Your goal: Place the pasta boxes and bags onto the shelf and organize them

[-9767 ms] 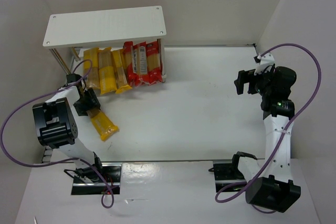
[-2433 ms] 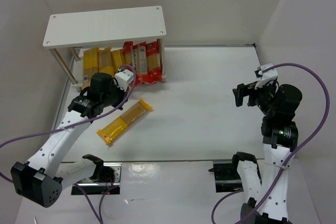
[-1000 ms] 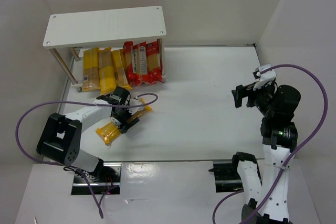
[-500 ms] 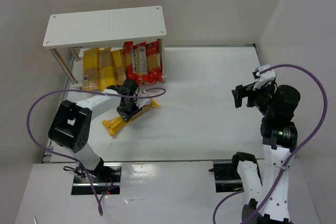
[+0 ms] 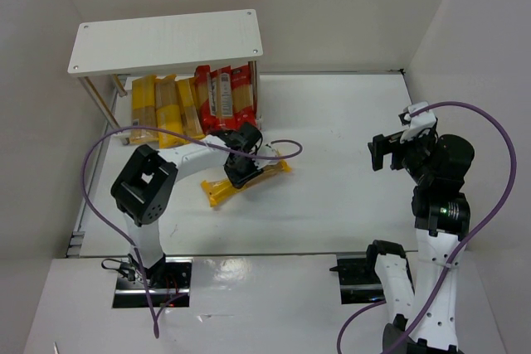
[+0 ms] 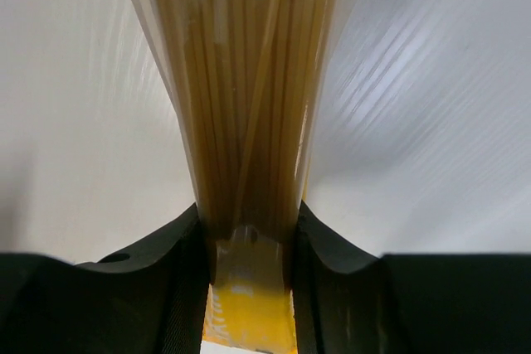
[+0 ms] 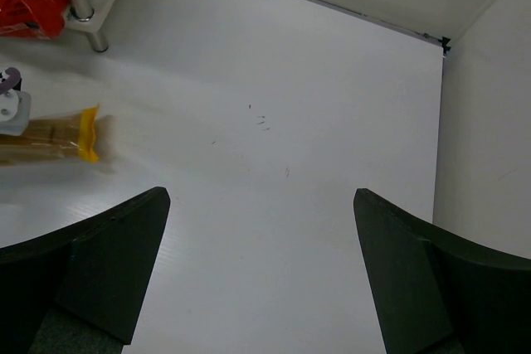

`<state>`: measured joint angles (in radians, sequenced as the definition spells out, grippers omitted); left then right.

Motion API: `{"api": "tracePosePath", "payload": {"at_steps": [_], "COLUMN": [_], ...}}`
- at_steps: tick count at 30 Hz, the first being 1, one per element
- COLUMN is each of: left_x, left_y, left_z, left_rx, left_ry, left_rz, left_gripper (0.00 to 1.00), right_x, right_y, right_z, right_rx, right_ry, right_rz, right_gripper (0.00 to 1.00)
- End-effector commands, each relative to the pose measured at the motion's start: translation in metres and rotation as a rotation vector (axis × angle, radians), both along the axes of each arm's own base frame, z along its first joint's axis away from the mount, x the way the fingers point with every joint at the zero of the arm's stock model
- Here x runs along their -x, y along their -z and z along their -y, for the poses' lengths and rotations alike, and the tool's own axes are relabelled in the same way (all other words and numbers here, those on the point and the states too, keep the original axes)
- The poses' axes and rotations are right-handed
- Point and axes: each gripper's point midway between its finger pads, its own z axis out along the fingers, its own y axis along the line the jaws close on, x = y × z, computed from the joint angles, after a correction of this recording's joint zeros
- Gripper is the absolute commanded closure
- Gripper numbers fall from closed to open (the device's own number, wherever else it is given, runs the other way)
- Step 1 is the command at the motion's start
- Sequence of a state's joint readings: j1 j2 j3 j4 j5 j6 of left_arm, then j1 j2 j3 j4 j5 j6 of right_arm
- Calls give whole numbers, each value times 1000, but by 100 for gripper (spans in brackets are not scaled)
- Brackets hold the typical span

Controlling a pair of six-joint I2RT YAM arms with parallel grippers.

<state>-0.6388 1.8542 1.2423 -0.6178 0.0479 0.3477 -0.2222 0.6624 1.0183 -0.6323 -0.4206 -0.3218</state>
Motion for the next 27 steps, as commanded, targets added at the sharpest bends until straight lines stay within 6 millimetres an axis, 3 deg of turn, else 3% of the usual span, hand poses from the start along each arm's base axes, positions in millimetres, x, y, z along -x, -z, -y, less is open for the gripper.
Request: {"api": "tracePosePath", "payload": {"at_steps": [1,2,4,5,6,10,14,27], "left_x": [4,4,3,9,6,18,20,9], "left_y": [11,11,0,5,-2,0,8,12], "left_z": [35,35,42,37,34,16,-2,21], "left_rx": [114,116,160,156,173,173,164,226], "left_ry": [4,-7,4,4,-5,-20,-38,12], "left_rz": [-56,-59,-43,-48,-26,-39,-38,-70], "left_gripper": [95,66,41,19,14,0,0,0], "right_x": [2,2,2,2,4,4,4,5], "right_y": [1,1,1,1,-1,-1,3,1], "right_z": [0,0,0,0,0,-2,-3,-2], "right_rx": [11,11,11,11,13,10,6,17], "right_ry": [4,4,4,4,5,-4,-13,-7], "right_rz": [4,4,4,4,13,13,5,6], "right_gripper": [0,0,0,0,0,0,0,0]}}
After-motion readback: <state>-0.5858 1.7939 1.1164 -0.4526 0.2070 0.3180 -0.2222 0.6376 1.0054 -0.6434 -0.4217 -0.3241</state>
